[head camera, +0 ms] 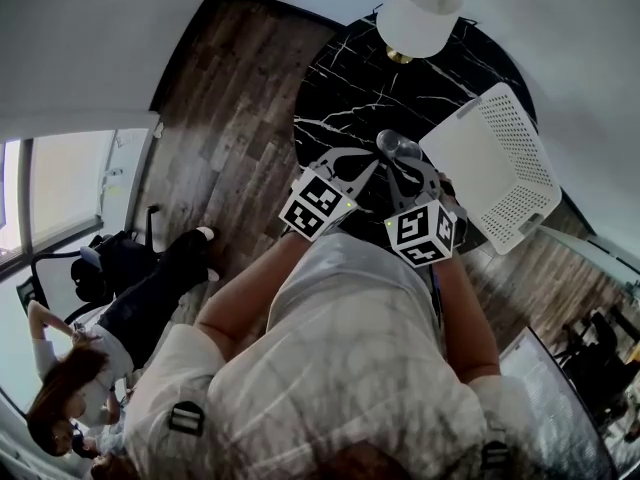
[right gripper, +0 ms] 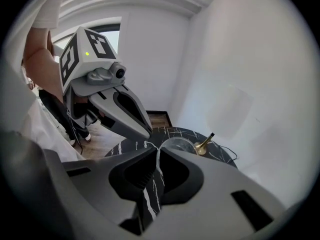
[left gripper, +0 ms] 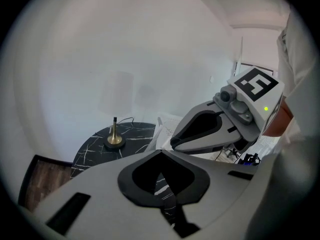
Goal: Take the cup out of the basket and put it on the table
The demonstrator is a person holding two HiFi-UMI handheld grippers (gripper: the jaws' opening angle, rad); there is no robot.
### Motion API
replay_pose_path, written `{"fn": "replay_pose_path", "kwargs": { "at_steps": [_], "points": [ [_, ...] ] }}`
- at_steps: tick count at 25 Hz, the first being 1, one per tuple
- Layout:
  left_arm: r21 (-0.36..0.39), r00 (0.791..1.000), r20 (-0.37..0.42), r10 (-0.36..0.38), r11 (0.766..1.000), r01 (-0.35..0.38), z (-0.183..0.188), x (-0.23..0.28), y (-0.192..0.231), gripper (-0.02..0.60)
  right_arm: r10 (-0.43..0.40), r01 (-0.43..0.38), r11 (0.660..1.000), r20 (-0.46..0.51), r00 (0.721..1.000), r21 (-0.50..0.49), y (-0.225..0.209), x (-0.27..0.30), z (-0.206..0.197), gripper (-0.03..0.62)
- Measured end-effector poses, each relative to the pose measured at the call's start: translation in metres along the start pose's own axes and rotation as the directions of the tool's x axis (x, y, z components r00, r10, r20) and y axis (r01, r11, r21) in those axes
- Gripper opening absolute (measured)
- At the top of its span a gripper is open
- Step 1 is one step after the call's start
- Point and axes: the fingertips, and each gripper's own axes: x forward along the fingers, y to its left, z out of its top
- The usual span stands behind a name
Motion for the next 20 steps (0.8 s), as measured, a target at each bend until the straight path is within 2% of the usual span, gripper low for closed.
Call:
{"fn": "replay_pose_path", "kwargs": {
  "at_steps": [8,20],
  "points": [
    [-0.049,0.998,-0.065,-0.022,0.999,0.018,-0.034,0.026,0.022,0.006,0.056,-0.06,0.997,-0.099,0.994,-0.044,0.008,0.047,-0.024,0.028],
    [-0.085,0.982,-0.18,-0.055,0.996,0.041,-0.088,0.065,0.043,0.006,0.11,-0.13,0.988,-0.212,0.971,-0.085,0.023,0.1,-0.065,0.028]
  ]
}}
